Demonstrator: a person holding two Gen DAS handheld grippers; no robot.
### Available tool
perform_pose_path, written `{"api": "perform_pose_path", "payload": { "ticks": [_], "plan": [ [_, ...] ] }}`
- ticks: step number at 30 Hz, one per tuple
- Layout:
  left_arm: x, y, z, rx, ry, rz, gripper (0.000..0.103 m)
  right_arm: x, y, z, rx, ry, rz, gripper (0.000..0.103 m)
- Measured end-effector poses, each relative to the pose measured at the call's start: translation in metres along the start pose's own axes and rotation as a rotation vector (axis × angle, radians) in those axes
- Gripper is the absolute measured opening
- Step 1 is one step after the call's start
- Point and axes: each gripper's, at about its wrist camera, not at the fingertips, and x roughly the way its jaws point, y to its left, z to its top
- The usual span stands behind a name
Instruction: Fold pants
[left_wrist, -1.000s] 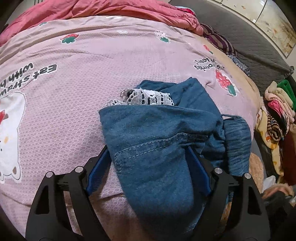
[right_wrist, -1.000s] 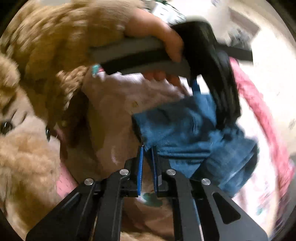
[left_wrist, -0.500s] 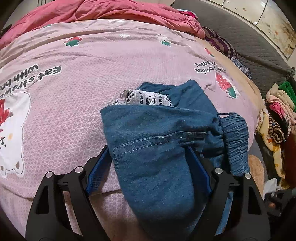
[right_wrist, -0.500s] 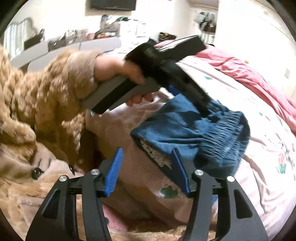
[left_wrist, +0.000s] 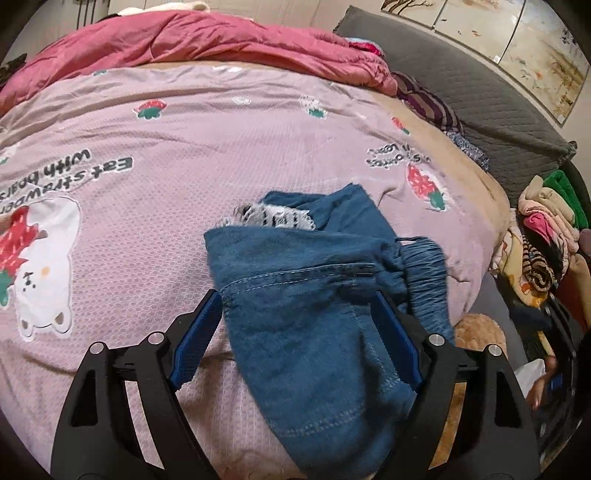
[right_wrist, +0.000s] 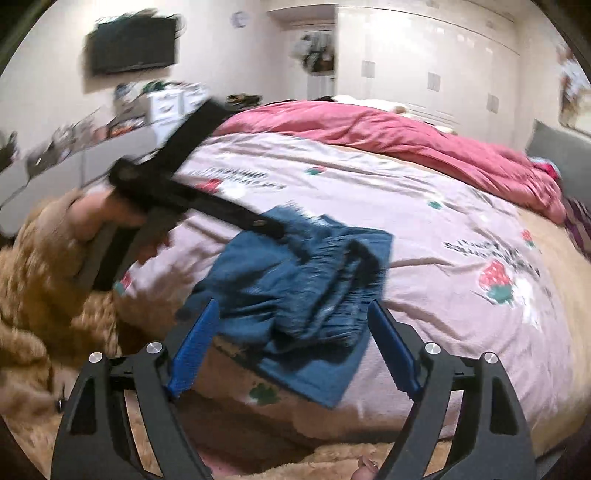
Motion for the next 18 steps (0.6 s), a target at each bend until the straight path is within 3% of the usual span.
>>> {"api": "perform_pose_path", "payload": {
  "ticks": [7,10,14,18],
  "plan": [
    [-0.028,-0.001,-0.009,-0.009,-0.070,0.020,0.080,0.007,-0.035,0.009,0.160,0.001,-0.086,0.081],
    [-0.034,0.001,-0.018,-0.025,-0.081,0.023,0.080,0.013,-0.050,0.010,0.228,0.017,-0.074,0.081],
    [-0.031,0.007,-0.031,-0.068,-0.062,-0.009,0.080,0.032,-0.069,0.003,0.352,0.073,0.004,0.081],
    [-0.018,0.009,-0.044,-0.114,-0.020,-0.074,0.080,0.055,-0.077,-0.003,0.389,0.137,0.044,0.065]
  ]
}}
